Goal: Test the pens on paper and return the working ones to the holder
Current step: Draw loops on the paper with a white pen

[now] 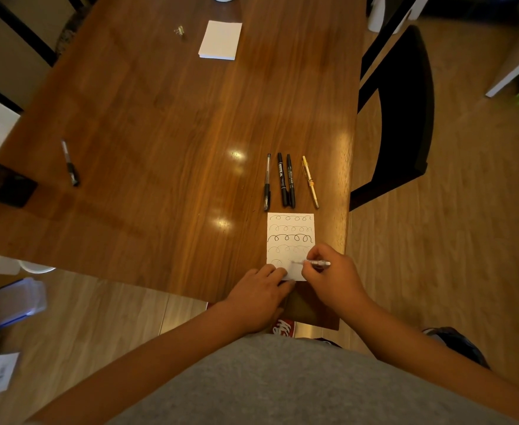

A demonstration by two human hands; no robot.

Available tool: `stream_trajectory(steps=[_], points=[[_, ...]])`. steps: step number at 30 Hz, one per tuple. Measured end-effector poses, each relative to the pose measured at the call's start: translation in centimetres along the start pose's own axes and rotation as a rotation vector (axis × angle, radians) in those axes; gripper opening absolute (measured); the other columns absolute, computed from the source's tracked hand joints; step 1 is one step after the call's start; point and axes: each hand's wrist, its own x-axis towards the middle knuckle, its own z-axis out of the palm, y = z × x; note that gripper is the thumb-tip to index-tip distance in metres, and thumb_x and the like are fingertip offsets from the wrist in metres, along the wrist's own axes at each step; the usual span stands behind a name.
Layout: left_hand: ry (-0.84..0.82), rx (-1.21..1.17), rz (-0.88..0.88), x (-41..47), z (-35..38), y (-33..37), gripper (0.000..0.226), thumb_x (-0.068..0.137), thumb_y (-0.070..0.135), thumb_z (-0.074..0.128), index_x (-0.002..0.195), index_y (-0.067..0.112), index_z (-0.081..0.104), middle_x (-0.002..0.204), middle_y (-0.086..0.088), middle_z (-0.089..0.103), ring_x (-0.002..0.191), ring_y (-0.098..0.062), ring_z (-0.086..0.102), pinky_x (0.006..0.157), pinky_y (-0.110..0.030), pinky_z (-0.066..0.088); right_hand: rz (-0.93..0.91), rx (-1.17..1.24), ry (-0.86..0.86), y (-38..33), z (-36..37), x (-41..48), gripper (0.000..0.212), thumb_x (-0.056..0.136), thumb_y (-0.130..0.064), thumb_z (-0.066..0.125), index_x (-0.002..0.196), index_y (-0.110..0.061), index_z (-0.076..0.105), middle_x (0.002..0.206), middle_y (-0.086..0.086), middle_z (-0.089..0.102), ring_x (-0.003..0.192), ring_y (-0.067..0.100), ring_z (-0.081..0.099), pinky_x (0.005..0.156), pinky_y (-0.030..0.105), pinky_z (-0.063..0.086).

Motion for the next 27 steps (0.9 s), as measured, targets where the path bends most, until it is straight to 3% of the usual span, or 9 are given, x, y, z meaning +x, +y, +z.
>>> stream_trajectory(steps=[5, 12, 18, 27], points=[[-0.014, 0.036, -0.016, 0.2, 0.1, 0.4, 0.062, 0.093, 0.043, 0.051, 0.146, 0.021, 0.029, 0.145, -0.012, 0.036, 0.130, -0.030, 0.033, 0.101, -0.044, 0.036, -0.002, -0.018, -0.010, 0.4, 0.1, -0.4, 0.015, 0.090, -0.024, 0.063, 0.084, -0.032, 0.052, 0.080, -0.017, 0.059, 0.073, 0.007, 0.059, 0.057, 0.016, 0.046], [0.014, -0.033, 0.017, 0.5, 0.3, 0.8, 0.063, 0.090, 0.040, 0.057, 0.143, 0.013, 0.036, 0.147, -0.010, 0.034, 0.131, -0.027, 0.033, 0.105, -0.040, 0.036, -0.011, 0.009, 0.011, 0.0, 0.5, 0.0, 0.018, 0.090, -0.026, 0.064, 0.083, -0.035, 0.051, 0.076, -0.021, 0.057, 0.070, 0.002, 0.058, 0.050, 0.008, 0.039], [0.025, -0.064, 0.043, 0.8, 0.3, 1.0, 0.063, 0.088, 0.040, 0.059, 0.140, 0.011, 0.039, 0.141, -0.009, 0.041, 0.126, -0.023, 0.038, 0.100, -0.037, 0.041, -0.004, 0.006, 0.057, 0.6, 0.1, 0.6, 0.020, 0.090, -0.026, 0.064, 0.082, -0.037, 0.050, 0.079, -0.018, 0.058, 0.071, 0.008, 0.060, 0.058, 0.023, 0.056], [0.013, -0.004, 0.033, 1.3, 0.3, 1.4, 0.064, 0.088, 0.043, 0.058, 0.142, 0.014, 0.037, 0.142, -0.009, 0.038, 0.122, -0.026, 0.040, 0.092, -0.039, 0.045, 0.024, 0.037, 0.070, 1.0, -0.7, 0.0, 0.023, 0.090, -0.024, 0.064, 0.077, -0.033, 0.048, 0.078, -0.020, 0.057, 0.070, 0.008, 0.059, 0.052, 0.017, 0.045]])
